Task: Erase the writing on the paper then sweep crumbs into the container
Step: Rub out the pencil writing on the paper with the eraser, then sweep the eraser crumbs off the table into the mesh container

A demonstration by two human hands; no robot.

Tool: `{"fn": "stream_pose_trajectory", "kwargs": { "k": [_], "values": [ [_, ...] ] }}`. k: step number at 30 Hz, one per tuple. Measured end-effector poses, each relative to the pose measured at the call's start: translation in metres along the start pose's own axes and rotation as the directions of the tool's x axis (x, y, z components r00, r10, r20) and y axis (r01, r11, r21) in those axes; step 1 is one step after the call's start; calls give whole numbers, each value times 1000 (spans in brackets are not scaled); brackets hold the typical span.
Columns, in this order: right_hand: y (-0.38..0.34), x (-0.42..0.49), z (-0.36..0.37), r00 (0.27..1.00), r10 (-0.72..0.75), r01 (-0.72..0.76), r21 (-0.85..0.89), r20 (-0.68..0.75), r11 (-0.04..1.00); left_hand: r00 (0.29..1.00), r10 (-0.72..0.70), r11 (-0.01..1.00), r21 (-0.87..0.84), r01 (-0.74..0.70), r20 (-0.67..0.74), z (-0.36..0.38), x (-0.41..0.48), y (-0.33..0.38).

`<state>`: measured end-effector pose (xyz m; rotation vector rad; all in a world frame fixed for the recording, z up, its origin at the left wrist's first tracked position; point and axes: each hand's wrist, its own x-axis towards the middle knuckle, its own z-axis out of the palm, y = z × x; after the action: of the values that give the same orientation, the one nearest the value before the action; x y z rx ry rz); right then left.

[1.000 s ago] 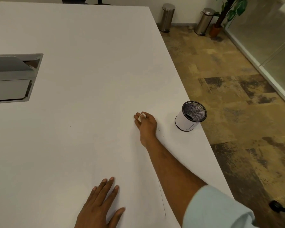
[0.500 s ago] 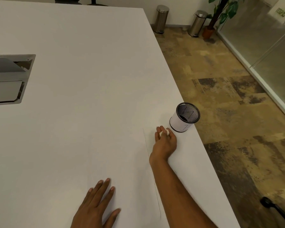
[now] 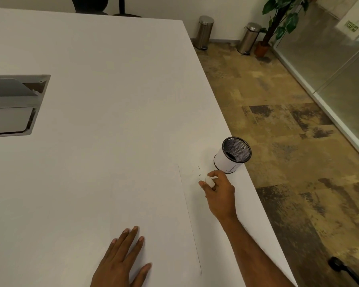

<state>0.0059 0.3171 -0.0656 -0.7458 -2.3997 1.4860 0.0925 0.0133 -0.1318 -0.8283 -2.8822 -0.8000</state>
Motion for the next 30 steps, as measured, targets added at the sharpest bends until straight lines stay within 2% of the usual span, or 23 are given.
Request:
{"fn": "stream_pose_trajectory", "kwargs": {
  "k": [4, 9, 15, 23, 30],
  "values": [
    [1, 6, 0, 998, 10, -9, -15, 61, 1000, 999, -39, 999, -2, 39, 0, -2, 2, 1],
    [6, 13, 8, 997, -74, 78, -135, 34, 988, 998, -44, 999, 11, 44, 33, -5, 4, -6],
    [-16, 34, 39, 974, -195, 212, -156, 119, 965, 998, -46, 999, 23, 45, 48, -10, 3, -9],
    [-34, 72, 89, 983, -155, 167, -128, 97, 978, 999, -39, 998, 41, 38, 32, -17, 1, -12],
    [-24, 82, 87, 981, -142, 169, -227, 131, 959, 998, -41, 998, 44, 39, 40, -17, -1, -17]
  ]
}}
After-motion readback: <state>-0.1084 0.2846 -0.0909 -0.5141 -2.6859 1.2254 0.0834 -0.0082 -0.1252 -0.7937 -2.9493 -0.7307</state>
